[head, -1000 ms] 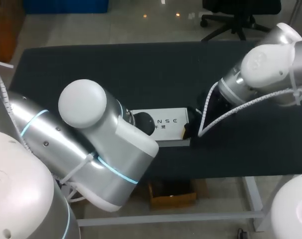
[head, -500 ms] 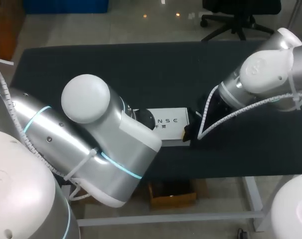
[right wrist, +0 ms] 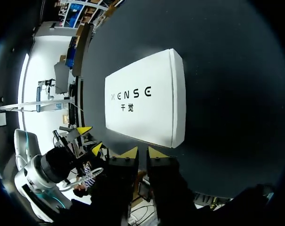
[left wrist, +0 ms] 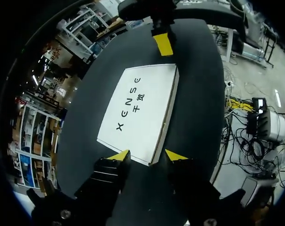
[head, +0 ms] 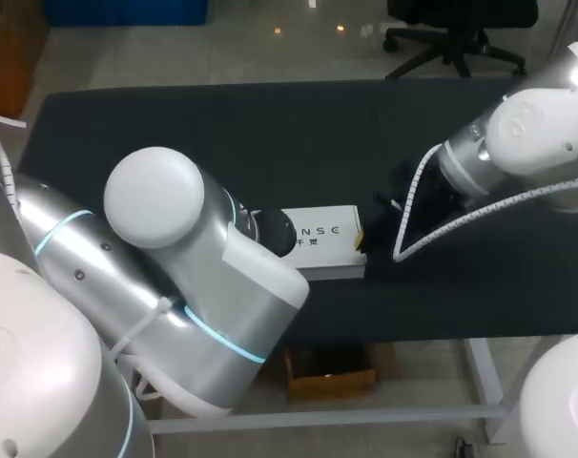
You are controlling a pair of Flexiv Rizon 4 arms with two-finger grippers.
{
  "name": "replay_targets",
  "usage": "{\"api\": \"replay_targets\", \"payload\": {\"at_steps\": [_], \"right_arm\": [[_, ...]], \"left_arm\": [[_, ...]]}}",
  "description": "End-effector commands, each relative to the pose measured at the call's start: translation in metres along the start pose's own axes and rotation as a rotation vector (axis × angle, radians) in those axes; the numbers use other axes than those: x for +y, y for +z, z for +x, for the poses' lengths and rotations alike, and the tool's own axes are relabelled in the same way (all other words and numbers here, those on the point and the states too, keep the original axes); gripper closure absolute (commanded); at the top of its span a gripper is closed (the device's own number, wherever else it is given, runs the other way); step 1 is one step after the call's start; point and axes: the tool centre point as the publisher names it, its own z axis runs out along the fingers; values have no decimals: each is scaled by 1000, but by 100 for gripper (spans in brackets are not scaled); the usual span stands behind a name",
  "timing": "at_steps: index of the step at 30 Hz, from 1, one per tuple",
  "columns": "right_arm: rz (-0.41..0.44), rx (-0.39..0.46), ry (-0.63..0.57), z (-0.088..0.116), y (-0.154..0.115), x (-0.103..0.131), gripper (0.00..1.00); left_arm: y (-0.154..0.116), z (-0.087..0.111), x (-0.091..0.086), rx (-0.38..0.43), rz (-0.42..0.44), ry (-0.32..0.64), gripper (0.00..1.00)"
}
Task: Assemble the packaging by folding the flat box into shape, placing the metal phone stand inside, and closing the box properly
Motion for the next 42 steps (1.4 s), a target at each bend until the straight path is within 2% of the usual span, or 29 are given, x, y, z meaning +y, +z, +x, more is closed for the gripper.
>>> {"api": "replay_targets", "payload": {"at_steps": [1, 3, 5, 6, 12, 18, 22, 24, 25, 42], "right_arm": [[-118, 8, -51, -1, -27, -20, 59], [-145, 21, -98, -3, -35, -20, 51], [-189, 6, -126, -6, -45, -22, 7], [-206, 17, -156, -8, -51, -22, 0], [-333, 25, -311, -16, -83, -24, 0], [-466, 13, -491, -29, -111, -28, 0], [-516, 7, -596, -38, -127, -32, 0], [-532, -11, -618, -40, -135, -33, 0], [-532, -11, -618, -40, -135, -33, 0], [-532, -11, -618, -40, -135, -33, 0]], "left_arm": [[-19, 4, -10, 42, -42, -33, 0], [-25, 10, -11, 46, -60, -55, 0], [-32, 16, -11, 62, -77, -78, 0], [-33, 17, -11, 70, -88, -103, 0], [-42, 31, -10, 147, -137, -220, 0], [-45, 48, -3, 181, -182, -336, 0], [-48, 57, 1, 215, -216, -400, 0], [-49, 60, 2, 235, -246, -423, 0], [-49, 60, 3, 256, -266, -405, 0], [-49, 60, 3, 256, -266, -405, 0]]}}
